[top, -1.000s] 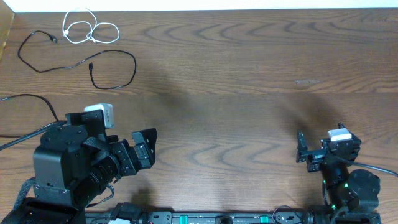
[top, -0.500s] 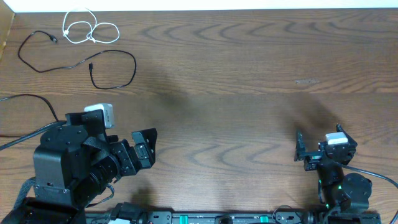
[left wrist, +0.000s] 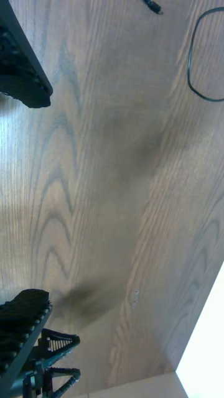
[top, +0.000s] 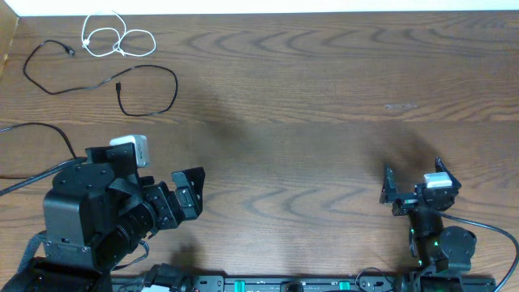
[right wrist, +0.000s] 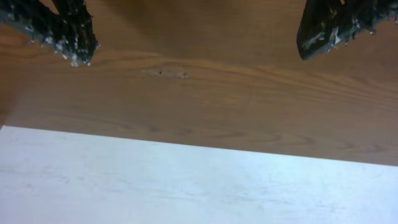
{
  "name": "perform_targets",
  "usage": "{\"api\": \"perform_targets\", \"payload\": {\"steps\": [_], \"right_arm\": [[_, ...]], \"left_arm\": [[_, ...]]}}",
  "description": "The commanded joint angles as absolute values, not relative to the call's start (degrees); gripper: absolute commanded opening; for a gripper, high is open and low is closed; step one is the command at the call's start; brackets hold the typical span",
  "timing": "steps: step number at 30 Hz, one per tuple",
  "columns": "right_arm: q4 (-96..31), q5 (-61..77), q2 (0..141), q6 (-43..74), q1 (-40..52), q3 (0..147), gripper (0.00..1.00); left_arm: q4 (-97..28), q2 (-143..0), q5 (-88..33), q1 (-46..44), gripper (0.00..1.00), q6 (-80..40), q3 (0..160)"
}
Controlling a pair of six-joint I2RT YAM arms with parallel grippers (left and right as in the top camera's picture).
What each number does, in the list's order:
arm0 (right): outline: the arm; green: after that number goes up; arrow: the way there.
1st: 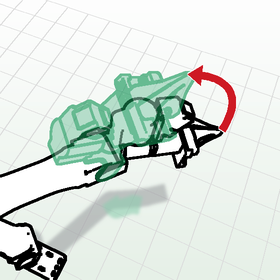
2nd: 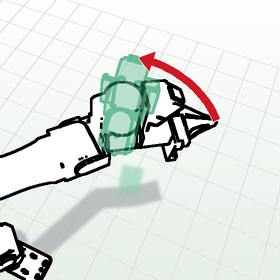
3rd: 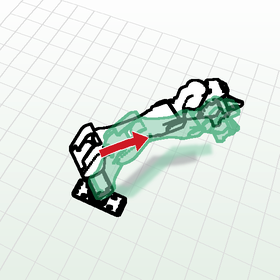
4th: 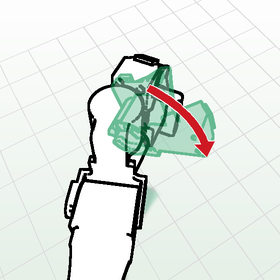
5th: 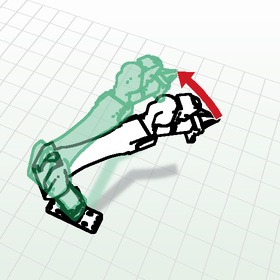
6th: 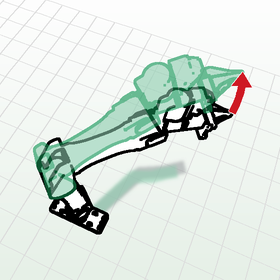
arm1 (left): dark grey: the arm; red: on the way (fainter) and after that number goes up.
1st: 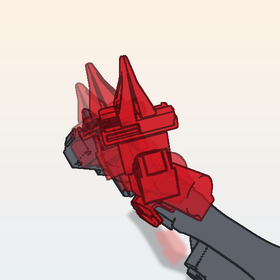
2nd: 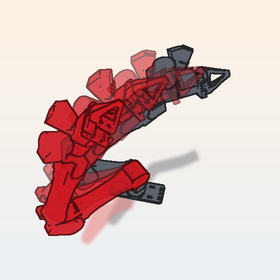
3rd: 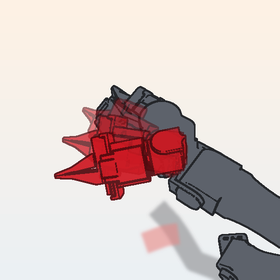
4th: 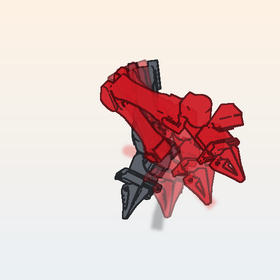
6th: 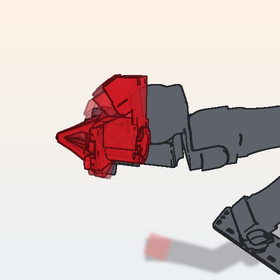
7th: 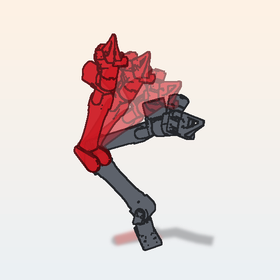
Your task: Untangle cables
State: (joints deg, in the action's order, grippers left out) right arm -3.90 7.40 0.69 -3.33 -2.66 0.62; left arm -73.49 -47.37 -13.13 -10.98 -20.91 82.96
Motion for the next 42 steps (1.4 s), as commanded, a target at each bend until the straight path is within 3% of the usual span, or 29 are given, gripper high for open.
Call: {"api": "perform_targets", "payload": {"steps": [1, 9, 15, 42], "right_arm": [[-3.77, 6.44, 0.27, -1.54, -2.9, 0.3, 0.99], [1.98, 4.21, 0.27, -0.91, -2.9, 0.3, 0.99], [-4.38, 3.44, 0.27, -0.89, -2.37, 0.3, 0.99], [-4.73, 0.97, 0.3, -1.17, -0.1, 0.34, 0.99]], "left_arm": [[-73.52, -47.46, -12.34, -11.07, 0.99, -20.16, 83.46], [-73.52, -47.46, -12.34, -11.07, 0.99, -20.16, 83.46], [-73.52, -47.46, -12.34, -11.07, 0.99, -20.16, 83.46], [-73.52, -47.46, -12.34, -11.07, 0.99, -20.16, 83.46]]}}
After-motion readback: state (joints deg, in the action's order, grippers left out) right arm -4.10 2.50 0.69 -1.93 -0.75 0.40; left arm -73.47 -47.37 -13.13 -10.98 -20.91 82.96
